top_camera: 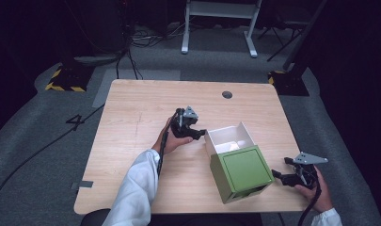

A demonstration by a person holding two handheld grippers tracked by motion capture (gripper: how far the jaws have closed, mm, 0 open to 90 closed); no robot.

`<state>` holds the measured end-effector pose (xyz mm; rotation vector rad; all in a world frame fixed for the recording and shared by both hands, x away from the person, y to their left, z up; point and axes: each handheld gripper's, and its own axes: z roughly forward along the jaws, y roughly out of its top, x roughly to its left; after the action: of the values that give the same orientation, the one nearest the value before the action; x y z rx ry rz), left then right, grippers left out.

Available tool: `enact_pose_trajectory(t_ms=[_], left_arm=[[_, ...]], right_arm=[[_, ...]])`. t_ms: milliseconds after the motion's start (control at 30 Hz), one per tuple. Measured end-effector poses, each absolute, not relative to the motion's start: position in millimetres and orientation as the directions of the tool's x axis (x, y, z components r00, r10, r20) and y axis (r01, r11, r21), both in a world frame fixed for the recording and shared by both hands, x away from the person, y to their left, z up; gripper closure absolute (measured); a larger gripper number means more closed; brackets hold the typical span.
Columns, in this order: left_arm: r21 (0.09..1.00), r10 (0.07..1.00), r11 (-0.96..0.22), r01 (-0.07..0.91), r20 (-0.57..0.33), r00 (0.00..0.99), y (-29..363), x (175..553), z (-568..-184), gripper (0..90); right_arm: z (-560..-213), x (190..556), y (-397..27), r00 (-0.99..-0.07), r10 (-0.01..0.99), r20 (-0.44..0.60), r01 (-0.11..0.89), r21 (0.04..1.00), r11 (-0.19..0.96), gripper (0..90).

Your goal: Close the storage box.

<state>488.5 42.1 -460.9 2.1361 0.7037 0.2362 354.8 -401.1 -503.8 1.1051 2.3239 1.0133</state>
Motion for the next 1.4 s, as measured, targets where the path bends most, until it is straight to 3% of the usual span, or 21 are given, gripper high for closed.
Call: enact_pose_trajectory(t_ms=[367, 533, 667, 967, 1400], left_arm=[[0.795, 0.481, -0.469, 0.385, -0.135, 0.866, 32, 488, -466, 48.7], [0.802, 0.483, -0.468, 0.372, -0.12, 0.867, 31, 488, -461, 43.6], [0.804, 0.573, -0.43, 0.409, -0.107, 0.813, 27, 497, -459, 37.5], [0.801, 0.479, -0.484, 0.352, -0.095, 0.873, 15, 492, -455, 40.3], [0.823, 0.549, -0.433, 0.367, -0.082, 0.832, 15, 464, -455, 42.3]], right_arm=[[-504, 354, -401, -0.622, 0.783, -0.029, 0.511, 0.742, 0.434, 15.4], [-504, 355, -401, -0.622, 0.783, -0.027, 0.513, 0.741, 0.433, 15.4], [-504, 355, -401, -0.622, 0.783, -0.027, 0.513, 0.741, 0.433, 15.4], [-504, 355, -401, -0.622, 0.782, -0.027, 0.512, 0.742, 0.433, 15.4], [-504, 355, -401, -0.622, 0.783, -0.026, 0.514, 0.741, 0.433, 15.4]])
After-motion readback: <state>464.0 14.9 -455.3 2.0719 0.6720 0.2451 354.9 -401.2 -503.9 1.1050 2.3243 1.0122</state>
